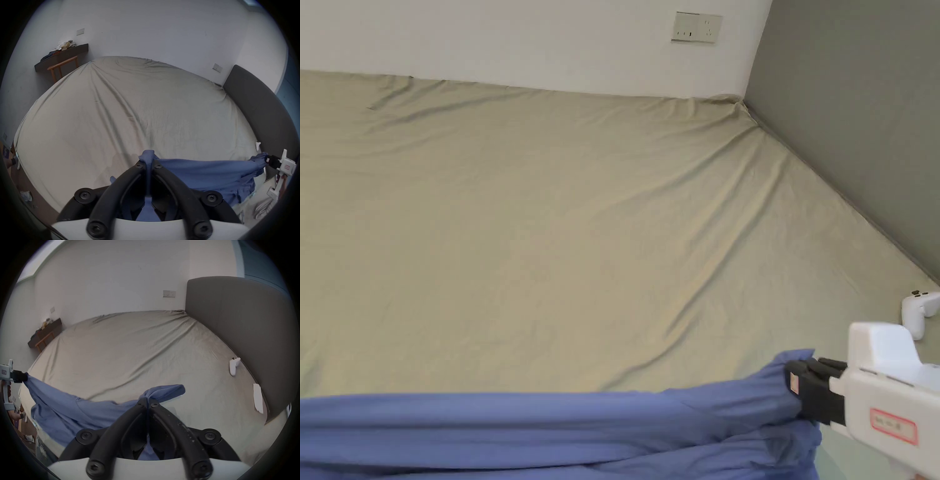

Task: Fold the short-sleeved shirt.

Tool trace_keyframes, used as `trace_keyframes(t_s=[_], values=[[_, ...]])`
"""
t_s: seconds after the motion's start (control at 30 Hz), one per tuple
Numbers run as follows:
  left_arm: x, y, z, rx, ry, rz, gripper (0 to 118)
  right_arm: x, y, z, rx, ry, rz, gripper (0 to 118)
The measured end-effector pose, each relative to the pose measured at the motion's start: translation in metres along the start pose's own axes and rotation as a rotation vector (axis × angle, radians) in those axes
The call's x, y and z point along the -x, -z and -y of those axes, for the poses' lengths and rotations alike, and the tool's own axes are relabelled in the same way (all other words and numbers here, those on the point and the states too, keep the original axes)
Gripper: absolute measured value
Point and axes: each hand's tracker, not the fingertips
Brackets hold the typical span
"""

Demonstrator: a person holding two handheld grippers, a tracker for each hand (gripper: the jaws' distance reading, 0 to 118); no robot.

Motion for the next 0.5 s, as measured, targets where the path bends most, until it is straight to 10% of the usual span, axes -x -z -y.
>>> trace_keyframes(t_s=[0.5], values=[[0.022, 0.049, 0.13, 0.214, -0.067, -0.099, 7, -0.002, 0.037, 0.122, 0.224, 0.146, 0.047, 9]])
